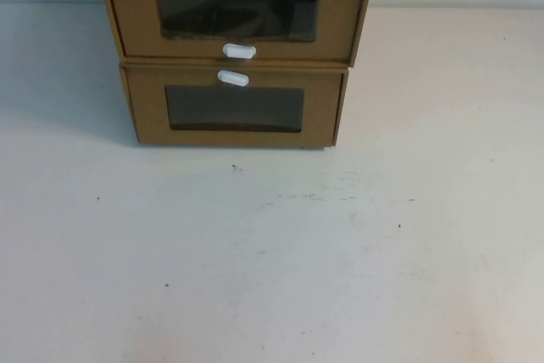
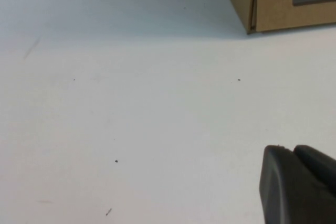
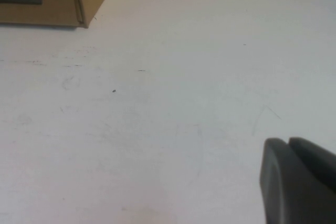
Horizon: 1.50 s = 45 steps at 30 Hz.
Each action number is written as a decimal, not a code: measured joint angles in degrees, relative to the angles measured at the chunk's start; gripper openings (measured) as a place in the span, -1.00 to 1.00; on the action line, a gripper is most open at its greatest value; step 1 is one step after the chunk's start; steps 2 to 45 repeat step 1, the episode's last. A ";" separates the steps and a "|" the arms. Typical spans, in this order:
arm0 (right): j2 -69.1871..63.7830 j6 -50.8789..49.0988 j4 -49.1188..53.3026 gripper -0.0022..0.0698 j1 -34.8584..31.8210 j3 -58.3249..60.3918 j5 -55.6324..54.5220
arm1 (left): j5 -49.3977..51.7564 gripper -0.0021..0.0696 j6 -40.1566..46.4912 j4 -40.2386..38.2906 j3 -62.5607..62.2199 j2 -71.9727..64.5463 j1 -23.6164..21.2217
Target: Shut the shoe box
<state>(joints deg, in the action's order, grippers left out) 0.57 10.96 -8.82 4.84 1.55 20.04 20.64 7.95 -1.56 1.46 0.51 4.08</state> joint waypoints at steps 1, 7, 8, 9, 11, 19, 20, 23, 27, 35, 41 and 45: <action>0.00 0.00 0.00 -0.98 0.00 0.00 0.00 | 0.00 -0.95 -0.11 0.00 0.00 0.00 0.00; 0.00 0.00 0.00 -0.98 0.00 0.00 0.00 | 0.00 -0.95 -0.11 0.00 0.00 0.00 0.00; 0.00 0.00 0.00 -0.98 0.00 0.00 0.00 | 0.00 -0.95 -0.11 0.00 0.00 0.00 0.00; 0.00 0.00 0.00 -0.98 0.00 0.00 0.00 | 0.00 -0.95 -0.11 0.00 0.00 0.00 0.00; 0.00 0.00 0.00 -0.98 0.00 0.00 0.00 | 0.00 -0.95 -0.11 0.00 0.00 0.00 0.00; 0.00 0.00 0.00 -0.98 0.00 0.00 0.00 | 0.00 -0.95 -0.11 0.00 0.00 0.00 0.00; 0.00 0.00 0.00 -0.98 0.00 0.00 0.00 | 0.00 -0.95 -0.11 0.00 0.00 0.00 0.00; 0.00 0.00 0.00 -0.98 0.00 0.00 0.00 | 0.00 -0.95 -0.11 0.00 0.00 0.00 0.00; 0.00 0.00 0.00 -0.98 0.00 0.00 0.00 | 0.00 -0.95 -0.11 0.00 0.00 0.00 0.00; 0.00 0.00 0.00 -0.98 0.00 0.00 0.00 | 0.00 -0.95 -0.11 0.00 0.00 0.00 0.00; 0.00 0.00 0.00 -0.98 0.00 0.00 0.00 | 0.00 -0.95 -0.11 0.00 0.00 0.00 0.00; 0.00 0.00 0.00 -0.98 0.00 0.00 0.00 | 0.00 -0.95 -0.11 0.00 0.00 0.00 0.00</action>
